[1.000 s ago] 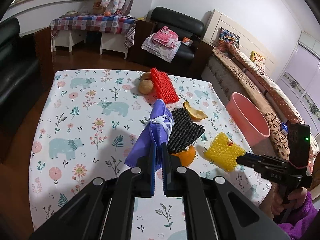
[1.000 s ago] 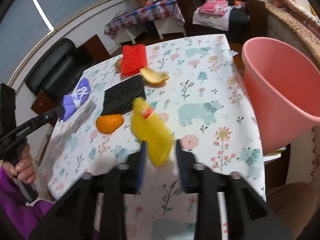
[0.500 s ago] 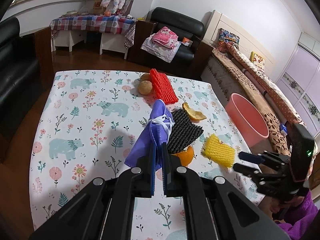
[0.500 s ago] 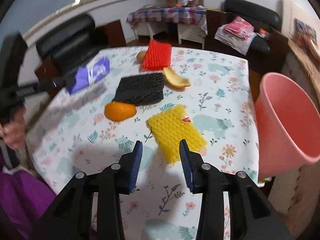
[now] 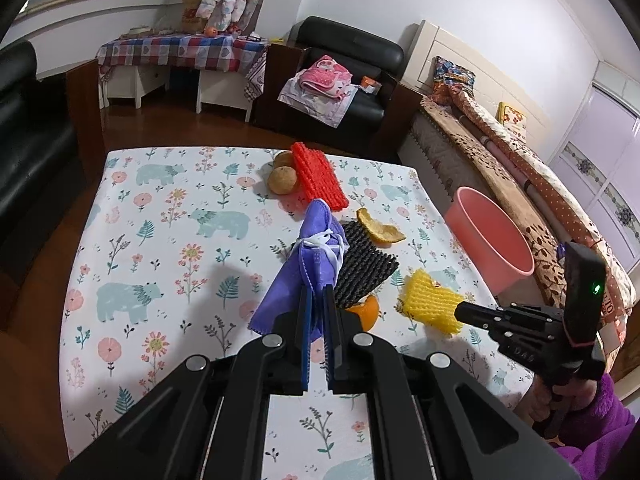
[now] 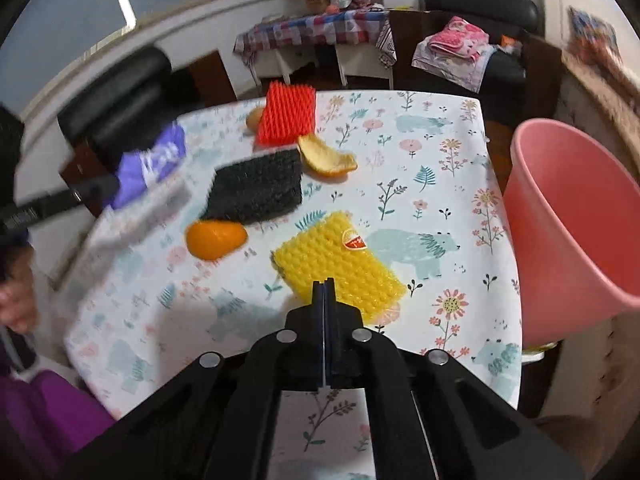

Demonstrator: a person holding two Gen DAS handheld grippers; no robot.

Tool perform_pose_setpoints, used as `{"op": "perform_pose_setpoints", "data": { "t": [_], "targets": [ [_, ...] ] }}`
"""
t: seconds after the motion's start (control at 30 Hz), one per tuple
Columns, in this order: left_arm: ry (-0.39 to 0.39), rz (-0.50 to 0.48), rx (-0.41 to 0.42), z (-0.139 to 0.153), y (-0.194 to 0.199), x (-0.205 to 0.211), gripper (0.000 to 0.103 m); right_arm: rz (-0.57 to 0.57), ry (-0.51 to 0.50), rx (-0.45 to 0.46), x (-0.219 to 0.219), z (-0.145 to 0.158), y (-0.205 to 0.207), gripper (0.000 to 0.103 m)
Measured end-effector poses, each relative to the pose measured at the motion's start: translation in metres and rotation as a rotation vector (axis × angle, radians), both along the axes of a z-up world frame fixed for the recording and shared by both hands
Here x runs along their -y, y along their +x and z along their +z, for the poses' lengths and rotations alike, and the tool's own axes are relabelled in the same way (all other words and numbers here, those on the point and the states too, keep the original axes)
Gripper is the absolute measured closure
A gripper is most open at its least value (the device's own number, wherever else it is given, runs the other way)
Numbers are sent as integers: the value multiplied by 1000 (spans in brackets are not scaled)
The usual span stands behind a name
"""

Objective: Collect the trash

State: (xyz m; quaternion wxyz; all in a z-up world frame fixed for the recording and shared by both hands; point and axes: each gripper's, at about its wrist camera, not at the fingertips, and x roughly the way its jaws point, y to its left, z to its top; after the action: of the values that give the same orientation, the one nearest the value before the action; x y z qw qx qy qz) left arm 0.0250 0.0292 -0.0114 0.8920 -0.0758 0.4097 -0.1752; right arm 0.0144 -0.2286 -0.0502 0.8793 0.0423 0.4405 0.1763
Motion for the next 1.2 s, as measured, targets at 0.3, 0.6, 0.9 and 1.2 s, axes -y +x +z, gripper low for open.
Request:
{"op": "perform_pose_setpoints", "data": {
  "t": [0.3,0.6,0.9,1.2],
  "targets": [
    [5,-16,5,5,0,10,98,34,21,-17,5,5,-4,90],
    [6,-13,-6,3,-2,10,98,146,-161,-13,-26,-13,2,67],
    [9,-24,3,7,-2,14,98,56,-68,-6,0,-8,9,95],
    [9,-46,31,19,2,30,98,8,109,88,21,26,-9,95]
  ]
}}
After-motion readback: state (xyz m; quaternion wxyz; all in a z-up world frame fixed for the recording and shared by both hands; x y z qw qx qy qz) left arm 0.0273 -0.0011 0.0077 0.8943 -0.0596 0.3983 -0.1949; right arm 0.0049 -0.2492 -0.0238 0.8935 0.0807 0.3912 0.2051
